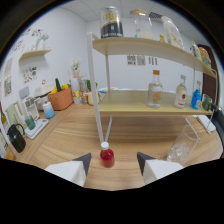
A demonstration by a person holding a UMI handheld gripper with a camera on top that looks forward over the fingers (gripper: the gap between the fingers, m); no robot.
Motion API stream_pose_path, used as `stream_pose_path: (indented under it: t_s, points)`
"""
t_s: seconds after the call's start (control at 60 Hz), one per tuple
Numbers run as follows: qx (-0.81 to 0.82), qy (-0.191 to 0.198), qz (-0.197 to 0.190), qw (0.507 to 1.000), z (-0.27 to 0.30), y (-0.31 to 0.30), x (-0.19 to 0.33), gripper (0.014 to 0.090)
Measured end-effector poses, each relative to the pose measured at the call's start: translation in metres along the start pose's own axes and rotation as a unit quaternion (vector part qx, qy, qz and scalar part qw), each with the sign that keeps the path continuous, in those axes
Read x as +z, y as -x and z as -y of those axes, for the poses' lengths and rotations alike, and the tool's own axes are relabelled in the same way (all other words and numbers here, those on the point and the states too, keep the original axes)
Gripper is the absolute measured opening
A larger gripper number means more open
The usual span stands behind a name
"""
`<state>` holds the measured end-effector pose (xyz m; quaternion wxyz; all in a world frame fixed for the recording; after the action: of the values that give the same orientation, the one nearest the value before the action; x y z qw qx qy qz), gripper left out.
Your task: Make me a cup of Vodka Sunrise.
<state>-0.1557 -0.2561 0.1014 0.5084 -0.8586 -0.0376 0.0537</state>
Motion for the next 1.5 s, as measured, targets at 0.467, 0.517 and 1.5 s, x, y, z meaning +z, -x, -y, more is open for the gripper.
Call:
stream_pose_path:
  t_s: [0.467,0.517,1.5]
  points:
    - [0.021,-0.018,-0.065,0.997,0.011,-0.157,-0.118,0.0851]
    - [0.021,-0.021,-0.073,0.997,0.021,-0.176,-0.126,0.0854]
    - [0.023,-0.180,-0.056,0.982,0.325,-0.366,-0.047,0.0542]
